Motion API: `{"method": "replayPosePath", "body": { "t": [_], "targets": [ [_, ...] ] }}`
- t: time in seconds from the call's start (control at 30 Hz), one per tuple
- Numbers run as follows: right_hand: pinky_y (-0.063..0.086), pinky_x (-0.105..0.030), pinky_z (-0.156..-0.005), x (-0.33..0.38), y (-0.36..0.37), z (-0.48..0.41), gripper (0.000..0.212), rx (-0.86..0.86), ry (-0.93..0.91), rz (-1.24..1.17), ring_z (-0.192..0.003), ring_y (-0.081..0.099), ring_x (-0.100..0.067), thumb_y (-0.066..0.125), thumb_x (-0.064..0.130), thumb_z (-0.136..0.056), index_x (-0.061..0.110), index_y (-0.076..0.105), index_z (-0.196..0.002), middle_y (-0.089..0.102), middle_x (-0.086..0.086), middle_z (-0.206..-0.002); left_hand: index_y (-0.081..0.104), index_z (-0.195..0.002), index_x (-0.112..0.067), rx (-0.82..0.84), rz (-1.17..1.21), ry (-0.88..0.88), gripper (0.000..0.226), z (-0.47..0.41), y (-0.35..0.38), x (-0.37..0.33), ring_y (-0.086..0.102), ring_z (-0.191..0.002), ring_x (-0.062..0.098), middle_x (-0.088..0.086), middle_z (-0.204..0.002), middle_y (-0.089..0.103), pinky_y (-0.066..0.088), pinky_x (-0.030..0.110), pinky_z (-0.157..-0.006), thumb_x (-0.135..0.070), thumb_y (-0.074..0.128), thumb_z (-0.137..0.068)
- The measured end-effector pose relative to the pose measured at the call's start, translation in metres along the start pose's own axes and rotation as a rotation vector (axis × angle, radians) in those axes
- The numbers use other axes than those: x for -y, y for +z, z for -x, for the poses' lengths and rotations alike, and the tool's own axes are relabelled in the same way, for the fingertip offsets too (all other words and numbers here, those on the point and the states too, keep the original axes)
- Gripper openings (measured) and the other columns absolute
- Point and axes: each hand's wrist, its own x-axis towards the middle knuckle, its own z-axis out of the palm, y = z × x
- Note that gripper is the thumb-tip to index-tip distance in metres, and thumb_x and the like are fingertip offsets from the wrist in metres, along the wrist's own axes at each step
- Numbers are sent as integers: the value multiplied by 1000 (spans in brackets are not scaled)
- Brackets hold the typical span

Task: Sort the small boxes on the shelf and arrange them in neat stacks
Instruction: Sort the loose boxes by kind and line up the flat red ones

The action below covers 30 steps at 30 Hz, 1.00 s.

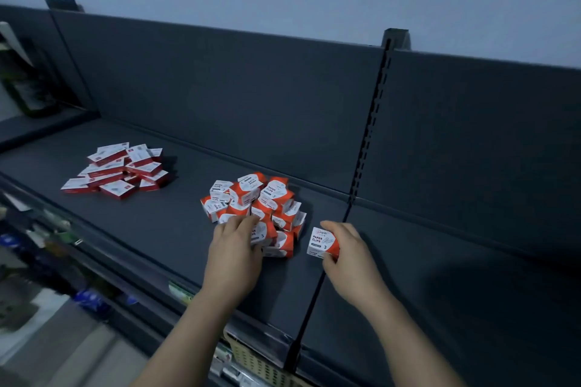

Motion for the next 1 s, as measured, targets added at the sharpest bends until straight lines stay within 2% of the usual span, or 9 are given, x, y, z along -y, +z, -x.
{"method": "replayPosePath", "body": {
  "t": [0.1,0.17,0.33,0.4,0.47,0.57,0.7,1.0],
  "targets": [
    [32,-10,-88,2,8,-12,54,61,3,8,-107,45,-3,54,2,-88,20,43,-137,40,7,-134,46,-139,-19,7,4,-19,48,-6,2,4,37,-124,21,-2,-140,45,37,32,-101,-19,55,-92],
    [34,-11,-86,3,13,-18,54,79,13,2,-102,45,-2,54,2,-88,19,41,-138,38,6,-135,49,-136,-18,-7,36,-13,45,-9,4,4,42,-122,20,-1,-136,46,42,31,-99,-23,56,-92],
    [36,-12,-83,0,20,-27,54,84,32,28,-96,47,-5,57,8,-90,18,38,-139,31,2,-136,49,-133,-20,-33,93,-67,43,-9,6,1,56,-107,19,-2,-136,38,50,29,-84,-27,59,-91],
    [40,-16,-86,2,20,-26,57,78,13,57,-106,49,-9,59,13,-89,19,36,-140,31,2,-137,48,-132,-21,-48,83,-67,44,-7,4,1,57,-104,19,-2,-136,38,51,30,-80,-29,60,-91],
    [39,-21,-98,7,17,-25,59,42,-49,111,-123,44,-12,61,20,-89,19,34,-141,30,4,-141,50,-129,-22,-79,88,-54,43,-5,-1,3,55,-108,17,-4,-134,42,49,28,-79,-34,61,-90],
    [32,-22,-106,20,12,-25,55,-27,-154,144,-132,36,-11,58,24,-90,19,37,-141,33,9,-146,52,-129,-22,-128,91,-36,42,-2,-12,7,51,-114,15,-5,-133,48,42,24,-85,-34,60,-89],
    [32,-24,-109,51,16,-28,50,-100,-236,153,-133,36,-10,56,27,-93,21,42,-140,40,9,-144,53,-129,-24,-160,78,-37,40,-3,-30,24,50,-115,16,-3,-129,54,42,28,-90,-33,58,-90],
    [32,-27,-111,147,86,-52,48,-92,-318,160,-133,39,-13,54,25,-92,17,45,-138,45,4,-142,52,-132,-20,-181,58,-68,43,-21,-99,120,48,-120,14,-5,-133,53,40,28,-98,-37,54,-92]
  ]
}}
